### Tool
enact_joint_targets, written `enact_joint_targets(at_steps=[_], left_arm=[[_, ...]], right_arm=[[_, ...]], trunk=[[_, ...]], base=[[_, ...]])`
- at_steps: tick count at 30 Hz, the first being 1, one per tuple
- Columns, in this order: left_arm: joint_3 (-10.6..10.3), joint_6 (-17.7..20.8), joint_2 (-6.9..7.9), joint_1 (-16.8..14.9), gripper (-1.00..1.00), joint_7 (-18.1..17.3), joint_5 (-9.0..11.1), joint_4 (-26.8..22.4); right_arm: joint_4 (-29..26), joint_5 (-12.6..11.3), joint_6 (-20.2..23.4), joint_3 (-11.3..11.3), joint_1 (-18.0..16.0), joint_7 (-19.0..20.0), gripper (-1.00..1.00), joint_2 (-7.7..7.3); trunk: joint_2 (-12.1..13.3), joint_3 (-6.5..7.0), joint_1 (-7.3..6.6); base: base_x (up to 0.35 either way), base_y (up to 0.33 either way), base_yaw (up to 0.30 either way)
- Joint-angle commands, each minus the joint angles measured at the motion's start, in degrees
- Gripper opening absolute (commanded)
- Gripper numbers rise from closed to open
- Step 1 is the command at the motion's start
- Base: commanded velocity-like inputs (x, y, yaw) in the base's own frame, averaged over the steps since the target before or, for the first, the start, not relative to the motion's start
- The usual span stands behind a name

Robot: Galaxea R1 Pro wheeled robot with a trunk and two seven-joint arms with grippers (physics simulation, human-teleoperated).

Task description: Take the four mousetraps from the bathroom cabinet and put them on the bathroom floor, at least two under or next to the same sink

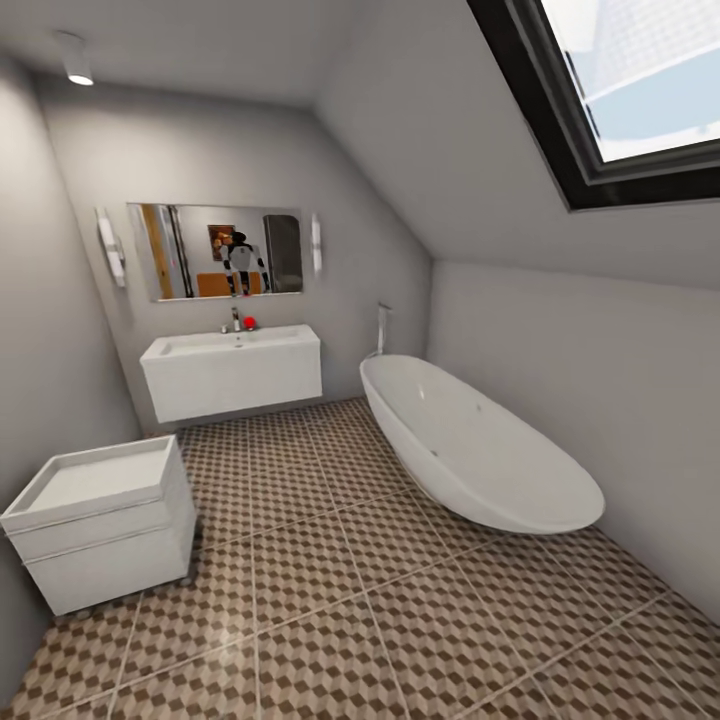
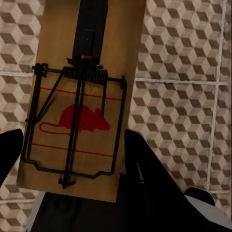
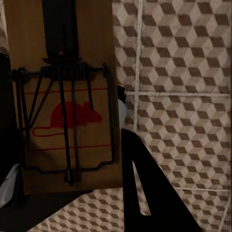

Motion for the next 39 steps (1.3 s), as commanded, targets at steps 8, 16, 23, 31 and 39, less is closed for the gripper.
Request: enact_joint_targets(at_steps=[8, 16, 23, 31, 39], left_arm=[[0.4, 0.1, 0.0, 0.0, -1.0, -0.1, 0.0, 0.1], [0.4, 0.1, -0.04, 0.0, -1.0, -0.1, 0.0, 0.1], [0.4, 0.1, -0.05, 0.0, -1.0, -0.1, 0.0, 0.1], [0.4, 0.1, -0.06, 0.0, -1.0, -0.1, 0.0, 0.1], [0.4, 0.1, -0.06, 0.0, -1.0, -0.1, 0.0, 0.1]], right_arm=[[-0.1, 0.0, 0.2, 0.4, 0.0, 0.4, -1.0, -0.02], [-0.1, 0.0, -0.4, 0.4, 0.0, 0.4, -1.0, -0.02], [-0.1, 0.0, -1.7, 0.4, 0.0, 0.4, -1.0, -0.02], [-0.1, 0.0, -2.1, 0.4, 0.0, 0.4, -1.0, -0.02], [-0.1, 0.0, -2.1, 0.4, 0.0, 0.4, -1.0, -0.02]], trunk=[[0.0, -0.02, 0.06], [0.0, -0.02, 0.06], [0.0, -0.02, 0.06], [0.0, -0.02, 0.06], [0.0, -0.02, 0.06]], base=[[0.334, 0.0, 0.11], [0.334, 0.0, 0.274], [0.334, 0.0, 0.287], [0.334, 0.0, 0.288], [0.334, 0.0, 0.288]])
